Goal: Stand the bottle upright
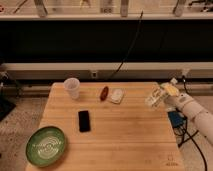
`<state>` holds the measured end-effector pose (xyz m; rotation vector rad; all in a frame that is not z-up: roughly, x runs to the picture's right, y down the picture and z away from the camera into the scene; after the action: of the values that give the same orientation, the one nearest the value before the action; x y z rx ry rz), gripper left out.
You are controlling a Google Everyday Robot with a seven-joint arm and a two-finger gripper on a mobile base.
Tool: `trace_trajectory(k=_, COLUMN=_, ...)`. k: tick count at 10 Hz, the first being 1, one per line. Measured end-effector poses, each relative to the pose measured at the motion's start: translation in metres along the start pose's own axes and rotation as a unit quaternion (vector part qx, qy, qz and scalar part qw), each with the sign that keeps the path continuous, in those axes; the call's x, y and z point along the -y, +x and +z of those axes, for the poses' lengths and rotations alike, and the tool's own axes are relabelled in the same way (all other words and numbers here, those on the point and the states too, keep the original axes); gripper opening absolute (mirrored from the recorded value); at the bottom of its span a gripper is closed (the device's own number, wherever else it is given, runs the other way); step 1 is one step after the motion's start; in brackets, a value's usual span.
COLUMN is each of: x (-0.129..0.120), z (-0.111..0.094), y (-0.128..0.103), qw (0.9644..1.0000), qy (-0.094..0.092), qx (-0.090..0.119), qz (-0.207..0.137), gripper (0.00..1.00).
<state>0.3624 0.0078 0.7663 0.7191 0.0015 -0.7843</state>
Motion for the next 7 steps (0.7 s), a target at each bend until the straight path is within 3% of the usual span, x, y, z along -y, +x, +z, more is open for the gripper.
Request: trace_trajectory(k=7, x=0.015, z=0.006, y=-0.011, qw=0.9978, qy=-0.023, qx=-0.027, qz=-0.056, gripper=0.00)
